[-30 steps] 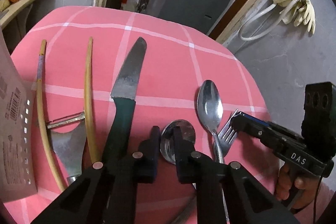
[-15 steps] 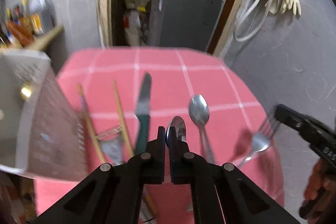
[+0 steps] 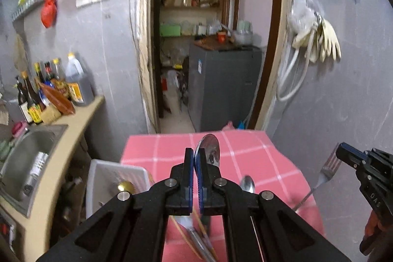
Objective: Organize utensils
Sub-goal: 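Carry the spoon and fork into the white caddy and open both tools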
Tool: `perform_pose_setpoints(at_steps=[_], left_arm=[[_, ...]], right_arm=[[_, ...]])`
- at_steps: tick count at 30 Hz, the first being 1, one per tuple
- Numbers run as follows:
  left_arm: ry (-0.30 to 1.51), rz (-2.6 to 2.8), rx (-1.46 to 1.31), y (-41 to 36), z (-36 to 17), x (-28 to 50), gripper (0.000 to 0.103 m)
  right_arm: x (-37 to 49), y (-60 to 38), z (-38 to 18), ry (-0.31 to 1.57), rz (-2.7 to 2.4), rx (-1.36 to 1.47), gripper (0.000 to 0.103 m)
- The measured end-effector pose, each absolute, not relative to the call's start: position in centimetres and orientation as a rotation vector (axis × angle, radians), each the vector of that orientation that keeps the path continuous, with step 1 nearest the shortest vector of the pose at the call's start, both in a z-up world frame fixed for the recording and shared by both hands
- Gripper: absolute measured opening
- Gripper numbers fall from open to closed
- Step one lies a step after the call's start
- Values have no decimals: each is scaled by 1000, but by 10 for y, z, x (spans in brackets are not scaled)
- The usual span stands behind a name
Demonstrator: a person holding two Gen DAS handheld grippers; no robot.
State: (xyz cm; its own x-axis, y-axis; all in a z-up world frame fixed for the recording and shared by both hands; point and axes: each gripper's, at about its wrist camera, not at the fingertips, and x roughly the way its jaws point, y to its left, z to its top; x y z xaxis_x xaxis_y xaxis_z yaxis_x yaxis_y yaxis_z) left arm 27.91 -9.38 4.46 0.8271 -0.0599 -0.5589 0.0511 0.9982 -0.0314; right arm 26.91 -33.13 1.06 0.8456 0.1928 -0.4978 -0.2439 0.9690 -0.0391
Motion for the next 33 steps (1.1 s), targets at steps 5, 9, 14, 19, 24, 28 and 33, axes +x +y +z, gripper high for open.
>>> perform_pose_setpoints(at_steps=[5,9,14,19,24,28,33], left_arm=[[516,10,26,-65,76,273,3],[456,82,59,-38,95,270,3],[423,159,106,-11,96,263,3],[417,197,142,6,68,263,3],[423,206,160,13,43,265,3],[422,203,220,10,31,263,3],[443,156,239,5,21,259,3]], right_arm=[[272,-310,51,409,279,-81,2],[285,-274,75,316,357,-55,2],[300,-214,88,232,469,-95,2],[309,-156,70,216,559,-190,2],[312,-127,41,257,617,-261,2],[316,-118,24,301,657,-279,2],[319,-117,6,352,683,-257,2]])
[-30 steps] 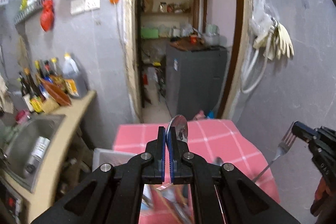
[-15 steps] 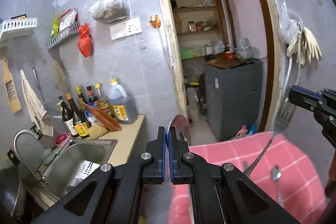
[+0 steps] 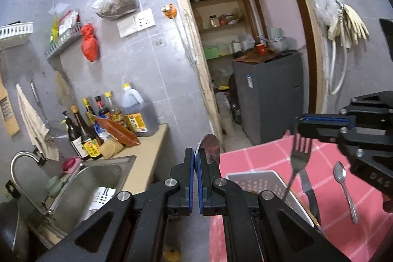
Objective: Organize utensils
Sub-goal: 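Carry the spoon and fork into the white caddy and open both tools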
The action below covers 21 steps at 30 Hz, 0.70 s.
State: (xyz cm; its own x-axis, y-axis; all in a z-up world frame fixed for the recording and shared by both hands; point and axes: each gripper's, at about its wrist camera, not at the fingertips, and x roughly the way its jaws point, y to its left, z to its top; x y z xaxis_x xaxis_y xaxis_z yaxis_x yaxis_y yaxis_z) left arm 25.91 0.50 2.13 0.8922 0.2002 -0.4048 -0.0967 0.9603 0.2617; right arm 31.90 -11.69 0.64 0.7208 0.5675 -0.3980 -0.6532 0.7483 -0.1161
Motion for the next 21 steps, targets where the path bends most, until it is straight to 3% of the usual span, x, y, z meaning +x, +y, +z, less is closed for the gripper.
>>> perform_pose_setpoints(at_steps=[13,18,21], left_arm=[[597,-62,-51,29,1,262,8],[615,-95,-138,38,-1,261,10],[616,-95,-173,38,-1,259,12]], right_arm=[[328,-130,-18,477,727,-137,6],[329,-140,-12,474,723,-80,10],[328,-154,-6,464,694,-23,21]])
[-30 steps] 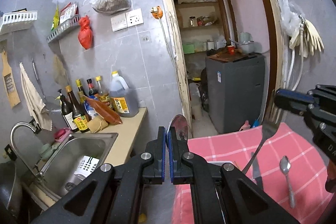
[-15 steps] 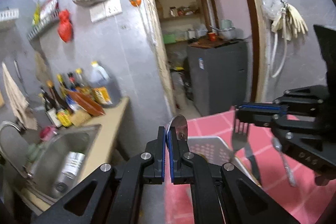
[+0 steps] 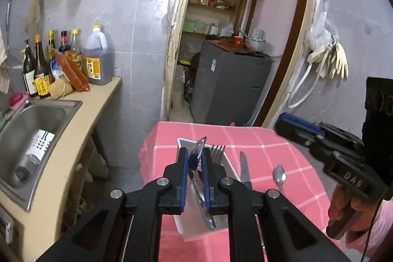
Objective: Organize utensils
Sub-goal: 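Carry the spoon and fork into the white caddy and open both tools, then lift both tools from the caddy and move them over the cloth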
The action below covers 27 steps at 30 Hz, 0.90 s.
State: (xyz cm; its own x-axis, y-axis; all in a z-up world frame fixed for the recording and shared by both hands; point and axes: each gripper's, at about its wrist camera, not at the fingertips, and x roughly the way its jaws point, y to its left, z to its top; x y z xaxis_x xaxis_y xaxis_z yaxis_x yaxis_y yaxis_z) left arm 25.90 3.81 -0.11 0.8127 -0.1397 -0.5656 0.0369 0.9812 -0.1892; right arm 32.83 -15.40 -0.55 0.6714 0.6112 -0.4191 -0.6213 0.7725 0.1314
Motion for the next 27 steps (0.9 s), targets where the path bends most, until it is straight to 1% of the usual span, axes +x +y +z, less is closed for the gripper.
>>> perform_pose_setpoints(at_steps=[2,4,6,7,8,9,10,11,12,13,14,15,16,17,18,20,23,27], left_arm=[[593,-97,-182,35,4,256,14],[564,-110,-191,29,10,253,22],[541,-124,-204,23,17,252,38],[519,-135,-215,18,21,250,42],[505,-138,-221,16,23,250,50],[484,-141,-230,11,27,249,54],[460,-147,-242,5,30,248,56],[447,-149,-248,1,32,247,60],[429,-149,-257,-5,34,247,64],[410,-151,-262,-12,35,246,67],[397,-151,-262,-18,36,246,73],[380,-149,-259,-25,37,245,78],[370,-147,-256,-30,38,245,81],[361,-149,-252,-38,38,245,85],[357,-154,-249,-46,37,245,91],[353,-156,-240,-62,34,247,97],[366,-158,-206,-83,26,251,99],[395,-155,-163,-107,10,258,101]], right_arm=[[325,-171,0,448,660,29,36],[322,-185,4,433,639,63,44],[318,-201,10,411,606,82,50],[316,-208,13,402,594,89,55],[314,-214,16,392,580,93,63],[310,-225,20,370,557,99,67],[307,-232,22,353,544,100,73],[303,-241,25,331,521,99,80],[299,-248,29,314,504,98,83],[296,-255,32,300,491,99,90],[294,-261,35,286,478,100,95],[290,-270,38,267,458,99,96],[287,-275,39,255,444,95,99],[285,-282,40,243,426,88,102],[282,-287,41,234,411,86,102],[277,-301,38,219,385,93,102],[273,-320,32,231,361,109,102],[282,-351,8,295,328,133,102]])
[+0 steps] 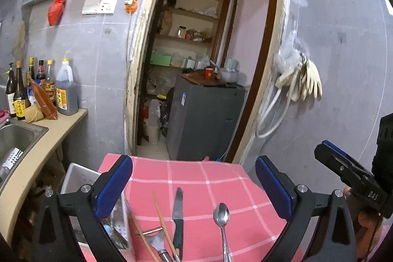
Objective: Organize utensils
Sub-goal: 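Lift both tools from the caddy and move them over the cloth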
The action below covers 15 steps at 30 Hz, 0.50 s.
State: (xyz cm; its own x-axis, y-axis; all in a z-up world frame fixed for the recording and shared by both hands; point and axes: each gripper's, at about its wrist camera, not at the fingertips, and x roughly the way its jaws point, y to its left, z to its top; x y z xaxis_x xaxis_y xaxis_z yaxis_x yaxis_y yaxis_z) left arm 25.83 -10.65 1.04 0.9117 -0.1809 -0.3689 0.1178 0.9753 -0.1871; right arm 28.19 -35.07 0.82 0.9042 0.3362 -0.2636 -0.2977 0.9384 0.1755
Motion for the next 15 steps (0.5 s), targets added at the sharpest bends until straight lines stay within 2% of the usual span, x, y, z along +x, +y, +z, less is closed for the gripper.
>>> perform_pose_setpoints(at_steps=[12,15], left_arm=[[587,-80,42,-160,-38,307,101],[658,-50,70,-164,-52,323,99]], right_arm=[[333,-408,-87,592,382,211,102],[345,-411,-108,653,396,230,92]])
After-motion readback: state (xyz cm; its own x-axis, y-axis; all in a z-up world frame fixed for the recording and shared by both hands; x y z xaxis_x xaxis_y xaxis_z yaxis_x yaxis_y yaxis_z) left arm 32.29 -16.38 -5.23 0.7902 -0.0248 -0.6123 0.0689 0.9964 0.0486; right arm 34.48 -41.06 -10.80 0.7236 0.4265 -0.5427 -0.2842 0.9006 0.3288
